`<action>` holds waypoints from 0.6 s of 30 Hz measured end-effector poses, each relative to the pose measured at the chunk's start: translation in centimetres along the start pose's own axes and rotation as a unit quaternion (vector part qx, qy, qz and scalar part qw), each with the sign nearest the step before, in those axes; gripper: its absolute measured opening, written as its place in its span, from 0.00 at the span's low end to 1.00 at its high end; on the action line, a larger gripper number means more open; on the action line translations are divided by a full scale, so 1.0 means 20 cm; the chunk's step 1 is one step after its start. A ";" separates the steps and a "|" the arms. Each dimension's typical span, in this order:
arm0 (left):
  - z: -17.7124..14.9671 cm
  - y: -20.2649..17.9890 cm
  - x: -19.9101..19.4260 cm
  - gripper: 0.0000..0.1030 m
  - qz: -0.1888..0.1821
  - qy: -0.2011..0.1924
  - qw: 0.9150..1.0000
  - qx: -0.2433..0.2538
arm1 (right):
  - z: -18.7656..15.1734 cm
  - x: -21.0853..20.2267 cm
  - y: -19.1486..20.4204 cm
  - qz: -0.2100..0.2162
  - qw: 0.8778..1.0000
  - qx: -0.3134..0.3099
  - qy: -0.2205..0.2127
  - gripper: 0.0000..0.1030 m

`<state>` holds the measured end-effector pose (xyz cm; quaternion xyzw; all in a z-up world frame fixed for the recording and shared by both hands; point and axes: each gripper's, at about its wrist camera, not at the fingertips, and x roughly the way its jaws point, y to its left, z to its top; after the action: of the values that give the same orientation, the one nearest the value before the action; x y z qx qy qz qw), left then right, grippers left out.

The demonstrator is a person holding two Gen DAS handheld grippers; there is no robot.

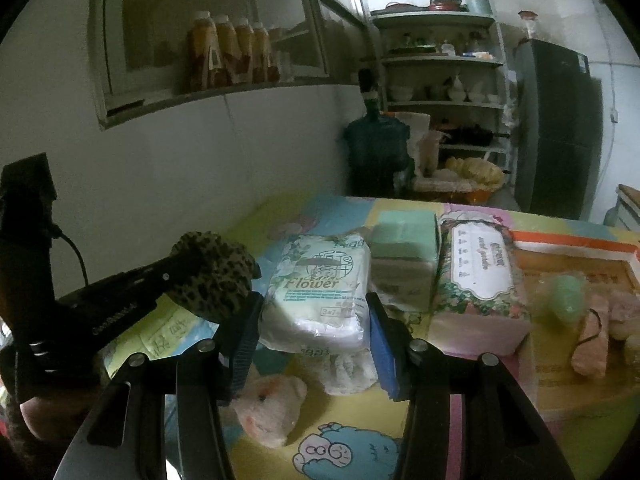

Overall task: Organize soft objects
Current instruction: 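Lift the leopard-print cloth and diaper pack off the quilt with both grippers, then carry the leopard-print cloth and diaper pack over the cardboard box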

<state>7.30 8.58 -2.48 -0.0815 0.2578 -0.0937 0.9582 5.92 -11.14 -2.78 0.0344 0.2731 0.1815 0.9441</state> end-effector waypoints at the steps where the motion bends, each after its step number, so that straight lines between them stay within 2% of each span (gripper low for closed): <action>1: 0.01 -0.02 0.01 0.03 -0.001 -0.001 1.000 0.001 | 0.00 -0.01 0.00 0.000 1.000 0.000 -0.002 0.50; 18: 0.09 -0.28 -0.02 0.03 -0.048 -0.017 0.998 0.040 | 0.04 -0.20 -0.14 -0.024 0.999 0.019 -0.040 0.50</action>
<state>7.04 3.36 0.46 -0.0573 0.2329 -0.1483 0.9594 4.02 -15.20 -0.58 0.0530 0.2390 0.1517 0.9576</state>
